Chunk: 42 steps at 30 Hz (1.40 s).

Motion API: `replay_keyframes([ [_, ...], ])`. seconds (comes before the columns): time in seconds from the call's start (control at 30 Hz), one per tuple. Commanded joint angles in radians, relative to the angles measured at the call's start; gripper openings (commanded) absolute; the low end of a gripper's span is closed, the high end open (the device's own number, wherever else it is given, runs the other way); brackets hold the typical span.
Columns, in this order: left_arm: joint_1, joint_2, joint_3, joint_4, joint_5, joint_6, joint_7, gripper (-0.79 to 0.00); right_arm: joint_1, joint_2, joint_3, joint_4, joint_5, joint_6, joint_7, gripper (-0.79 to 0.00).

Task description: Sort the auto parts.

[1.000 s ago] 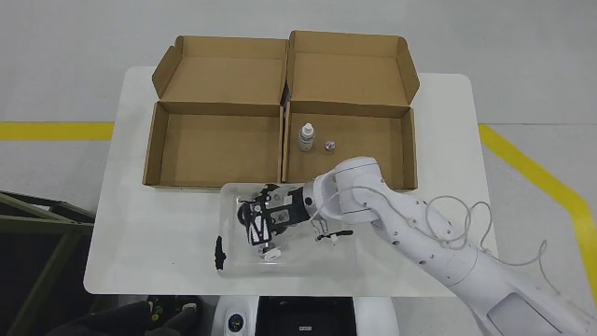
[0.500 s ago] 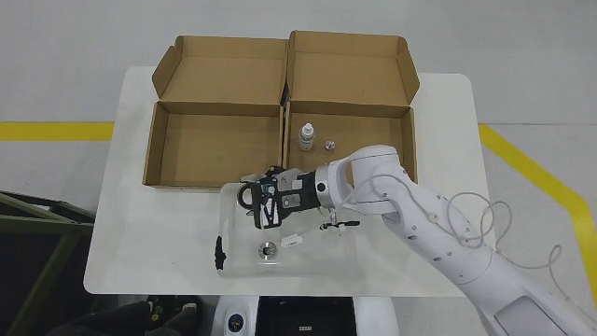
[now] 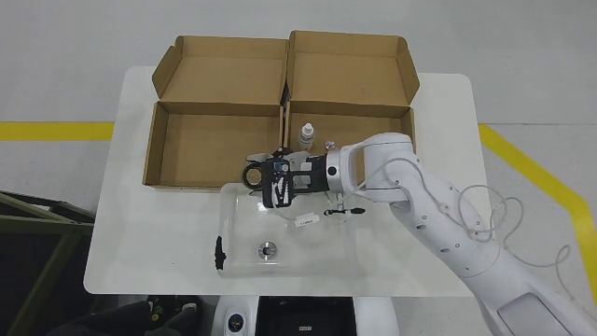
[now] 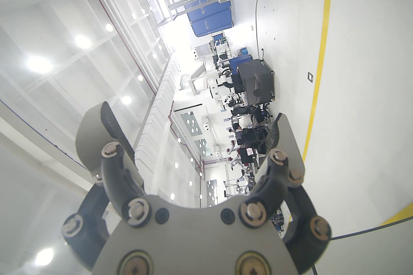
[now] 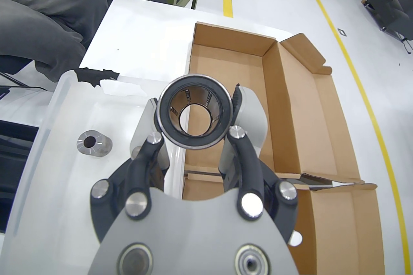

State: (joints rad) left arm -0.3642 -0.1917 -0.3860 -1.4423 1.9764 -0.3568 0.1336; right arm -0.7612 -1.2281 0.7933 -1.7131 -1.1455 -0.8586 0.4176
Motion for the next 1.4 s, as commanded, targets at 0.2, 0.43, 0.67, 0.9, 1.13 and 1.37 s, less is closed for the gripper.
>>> replay_keyframes([
  [0.2,0.000,0.000,0.000,0.000,0.000,0.000,0.000,0.000,0.040,-0.012,-0.010,0.068,-0.020,0.008,-0.040,-0.785],
  [0.43,0.000,0.000,0.000,0.000,0.000,0.000,0.000,0.000,0.096,-0.034,-0.044,0.173,-0.038,0.027,-0.082,-0.785],
  [0.67,0.000,0.000,0.000,0.000,0.000,0.000,0.000,0.000,0.176,-0.067,-0.092,0.304,-0.059,0.053,-0.123,-0.785],
  [0.9,0.000,0.000,0.000,0.000,0.000,0.000,0.000,0.000,0.252,-0.111,-0.151,0.431,-0.071,0.076,-0.160,-0.785],
  [1.13,0.000,0.000,0.000,0.000,0.000,0.000,0.000,0.000,0.323,-0.163,-0.217,0.550,-0.082,0.094,-0.184,-0.785],
  [1.37,0.000,0.000,0.000,0.000,0.000,0.000,0.000,0.000,0.365,-0.215,-0.277,0.655,-0.095,0.105,-0.189,-0.785],
])
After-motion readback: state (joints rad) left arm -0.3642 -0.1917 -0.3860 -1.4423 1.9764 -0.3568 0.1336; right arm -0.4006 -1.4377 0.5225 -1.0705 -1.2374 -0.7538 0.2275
